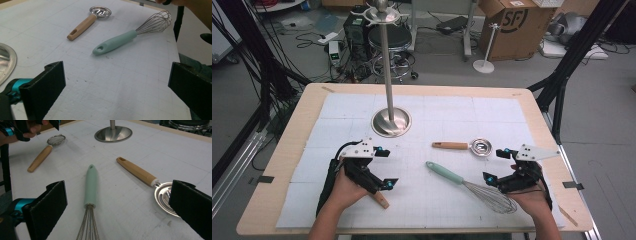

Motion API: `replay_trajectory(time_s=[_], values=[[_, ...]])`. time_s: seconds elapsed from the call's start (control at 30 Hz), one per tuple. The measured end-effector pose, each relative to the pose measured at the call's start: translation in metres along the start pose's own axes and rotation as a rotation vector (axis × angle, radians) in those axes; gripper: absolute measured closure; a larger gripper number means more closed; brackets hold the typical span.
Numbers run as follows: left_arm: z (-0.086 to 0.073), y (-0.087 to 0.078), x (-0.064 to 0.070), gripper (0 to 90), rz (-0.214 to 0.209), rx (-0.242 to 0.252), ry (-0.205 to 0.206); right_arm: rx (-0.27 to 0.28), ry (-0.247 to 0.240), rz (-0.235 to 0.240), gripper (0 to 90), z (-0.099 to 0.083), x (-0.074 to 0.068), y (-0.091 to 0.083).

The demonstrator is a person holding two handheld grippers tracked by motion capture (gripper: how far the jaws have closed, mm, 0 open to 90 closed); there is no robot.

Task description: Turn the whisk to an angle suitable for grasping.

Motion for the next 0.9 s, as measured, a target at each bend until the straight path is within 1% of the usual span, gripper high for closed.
replay_trajectory(time_s=[0.13, 0.23, 0.27, 0.4, 0.53, 0.57, 0.6, 0.7, 0.73, 0.77, 0.83, 0.9], values=[[0.001, 0.002, 0.000, 1.7, -0.001, 0.002, -0.001, -0.007, 0.003, 0.003, 0.6, -0.002, -0.001, 0.000], [0.000, 0.003, 0.002, 1.7, -0.010, -0.007, 0.010, -0.020, 0.000, 0.004, 0.6, -0.004, -0.003, 0.001], [0.000, 0.003, 0.002, 1.7, -0.012, -0.009, 0.010, -0.023, -0.005, -0.005, 0.6, -0.003, -0.003, 0.001], [0.001, 0.003, 0.002, 1.7, -0.009, -0.001, 0.007, -0.035, -0.015, -0.005, 0.6, -0.003, -0.006, 0.004], [0.002, 0.002, 0.000, 1.7, -0.005, 0.005, 0.008, -0.070, -0.020, -0.004, 1.9, -0.006, -0.008, 0.010], [0.002, 0.002, 0.000, 1.7, -0.003, 0.006, 0.005, -0.083, -0.029, 0.008, 2.1, -0.007, -0.010, 0.015], [0.002, 0.002, 0.000, 1.7, -0.004, 0.005, 0.006, -0.092, -0.028, 0.011, 2.1, -0.007, -0.011, 0.018], [0.003, 0.003, 0.000, 1.7, -0.004, 0.002, 0.016, -0.131, -0.041, 0.025, 2.1, -0.011, -0.014, 0.029], [0.003, 0.003, 0.001, 1.7, -0.004, 0.002, 0.018, -0.131, -0.041, 0.025, 2.1, -0.011, -0.014, 0.029], [0.003, 0.003, 0.001, 1.7, -0.005, 0.001, 0.018, -0.165, -0.056, 0.031, 2.1, -0.012, -0.016, 0.037], [0.004, 0.003, 0.002, 1.7, -0.012, 0.004, 0.020, -0.197, -0.079, 0.039, 2.1, -0.012, -0.019, 0.046], [0.004, 0.003, 0.003, 1.7, -0.013, 0.002, 0.023, -0.231, -0.084, 0.051, 2.2, -0.013, -0.021, 0.054]])
Point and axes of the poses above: each handheld gripper's, and its own axes: y roughly forward along the jaws, z roughly out of its top, x roughly to its right, the point moved 10 cm from there along y, roughly forward along the jaws, and after that the axes turned 9 degrees about x, right-handed, at the moved point
